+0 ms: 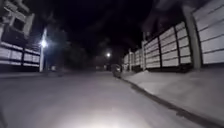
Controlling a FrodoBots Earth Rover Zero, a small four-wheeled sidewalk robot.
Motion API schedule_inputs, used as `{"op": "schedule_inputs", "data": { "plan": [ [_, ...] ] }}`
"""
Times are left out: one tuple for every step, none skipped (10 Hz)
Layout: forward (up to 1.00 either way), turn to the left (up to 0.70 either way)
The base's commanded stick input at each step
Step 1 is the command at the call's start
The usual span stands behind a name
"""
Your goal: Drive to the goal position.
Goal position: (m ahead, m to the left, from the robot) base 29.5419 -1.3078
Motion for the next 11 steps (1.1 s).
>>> {"op": "schedule_inputs", "data": {
  "plan": [
    [0.7, 0.0],
    [0.7, 0.0],
    [0.7, 0.0],
    [0.7, 0.0],
    [0.7, 0.0],
    [0.7, 0.0],
    [0.7, 0.0],
    [0.7, 0.0],
    [0.7, 0.0],
    [0.7, 0.0],
    [0.7, 0.0]
  ]
}}
